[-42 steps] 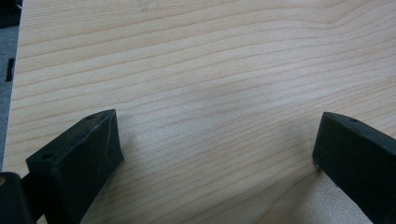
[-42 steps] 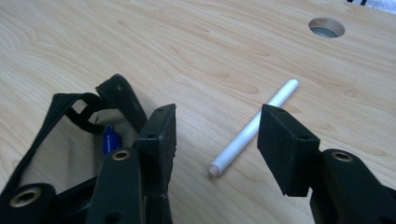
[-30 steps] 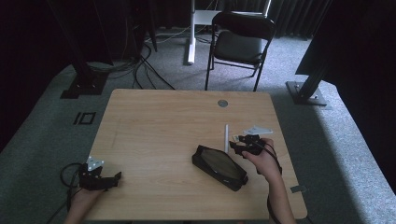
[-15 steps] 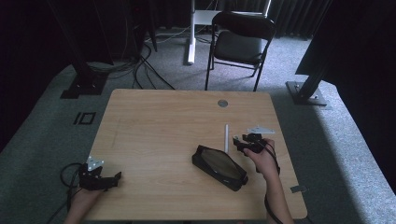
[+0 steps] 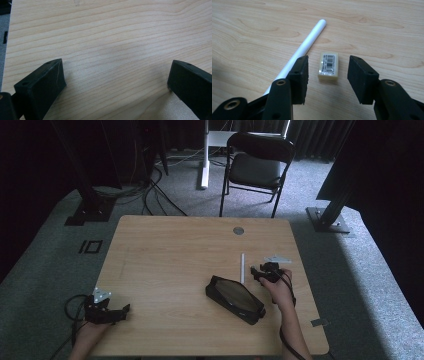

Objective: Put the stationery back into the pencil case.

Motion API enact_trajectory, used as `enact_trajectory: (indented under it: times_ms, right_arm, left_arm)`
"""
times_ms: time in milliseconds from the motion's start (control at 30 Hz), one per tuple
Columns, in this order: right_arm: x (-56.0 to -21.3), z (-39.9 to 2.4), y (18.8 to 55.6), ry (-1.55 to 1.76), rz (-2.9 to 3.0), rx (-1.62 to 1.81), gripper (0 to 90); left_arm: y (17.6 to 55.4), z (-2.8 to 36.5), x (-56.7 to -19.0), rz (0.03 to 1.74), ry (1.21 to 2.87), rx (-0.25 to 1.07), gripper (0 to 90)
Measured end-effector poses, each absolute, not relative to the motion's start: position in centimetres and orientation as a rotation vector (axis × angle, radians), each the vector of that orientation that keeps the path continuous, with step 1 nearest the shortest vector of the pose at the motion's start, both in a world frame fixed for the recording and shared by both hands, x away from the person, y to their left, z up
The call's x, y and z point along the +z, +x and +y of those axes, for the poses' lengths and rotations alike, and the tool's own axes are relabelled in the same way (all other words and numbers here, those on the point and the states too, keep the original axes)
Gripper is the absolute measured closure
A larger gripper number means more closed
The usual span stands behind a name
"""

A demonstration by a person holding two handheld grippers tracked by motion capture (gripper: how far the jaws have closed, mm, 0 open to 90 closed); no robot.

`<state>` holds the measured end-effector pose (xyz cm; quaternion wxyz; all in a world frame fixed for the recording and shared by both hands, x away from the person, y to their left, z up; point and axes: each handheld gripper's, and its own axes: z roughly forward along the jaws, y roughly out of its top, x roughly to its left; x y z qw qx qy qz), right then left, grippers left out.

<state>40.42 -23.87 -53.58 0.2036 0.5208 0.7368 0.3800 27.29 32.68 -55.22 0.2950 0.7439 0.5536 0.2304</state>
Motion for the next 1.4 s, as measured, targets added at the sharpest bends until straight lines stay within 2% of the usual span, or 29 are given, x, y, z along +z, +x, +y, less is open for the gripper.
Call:
enact_trajectory:
  times_ms: [833, 1067, 1133, 1400]
  right_arm:
    - [-54.9, -22.7, 41.8, 1.432, 2.077, 0.948, 57.8]
    - [-54.9, -22.5, 41.9, 1.438, 2.066, 0.926, 62.4]
    - [-54.9, -22.5, 41.9, 1.452, 2.051, 0.921, 67.0]
    - [-54.6, -22.9, 42.0, 1.534, 2.036, 0.944, 68.2]
  left_arm:
    - [27.3, 32.7, -55.2, 1.473, 1.980, 0.613, 1.4]
    - [27.3, 32.7, -55.2, 1.473, 1.979, 0.613, 1.4]
    - [27.3, 32.7, -55.2, 1.473, 1.979, 0.613, 1.4]
    - [27.3, 32.7, -55.2, 1.473, 1.980, 0.613, 1.4]
